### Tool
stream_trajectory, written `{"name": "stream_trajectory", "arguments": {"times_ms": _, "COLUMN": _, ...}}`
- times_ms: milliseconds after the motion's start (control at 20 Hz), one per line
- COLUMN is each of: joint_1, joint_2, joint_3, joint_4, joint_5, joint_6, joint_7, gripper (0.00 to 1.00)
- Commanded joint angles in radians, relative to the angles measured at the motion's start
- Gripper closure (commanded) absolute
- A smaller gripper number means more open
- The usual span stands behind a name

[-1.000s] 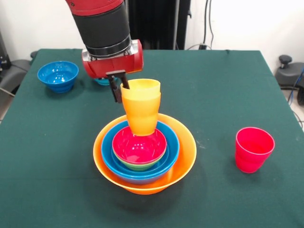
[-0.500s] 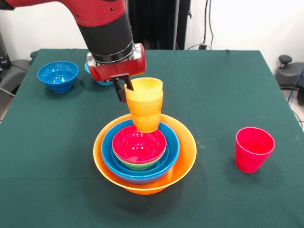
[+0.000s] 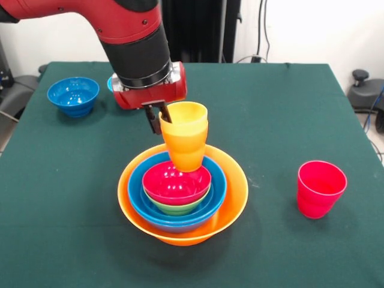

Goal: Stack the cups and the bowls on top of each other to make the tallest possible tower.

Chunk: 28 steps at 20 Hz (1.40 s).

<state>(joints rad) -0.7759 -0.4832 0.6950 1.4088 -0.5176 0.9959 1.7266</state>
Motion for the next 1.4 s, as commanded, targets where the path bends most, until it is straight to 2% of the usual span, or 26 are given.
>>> {"name": "stream_trajectory", "arguments": {"times_ms": 50, "joint_1": 0.061, "joint_2": 0.069, "joint_3": -0.049, "joint_4": -0.112, "joint_5": -0.090, "joint_6": 0.094, "joint_7": -0.208, "gripper": 1.00}}
{"name": "stream_trajectory", "arguments": {"times_ms": 900, "joint_1": 0.045, "joint_2": 0.010, "joint_3": -0.016, "joint_4": -0.190, "joint_5": -0.019, "joint_6": 0.247, "joint_7": -0.216, "gripper": 1.00}}
{"name": "stream_trajectory", "arguments": {"times_ms": 1250, "joint_1": 0.040, "joint_2": 0.000, "joint_3": -0.005, "joint_4": -0.202, "joint_5": -0.011, "joint_6": 0.262, "joint_7": -0.214, "gripper": 1.00}}
{"name": "stream_trajectory", "arguments": {"times_ms": 1400, "joint_1": 0.041, "joint_2": -0.001, "joint_3": -0.001, "joint_4": -0.211, "joint_5": -0.018, "joint_6": 0.226, "joint_7": -0.197, "gripper": 1.00}}
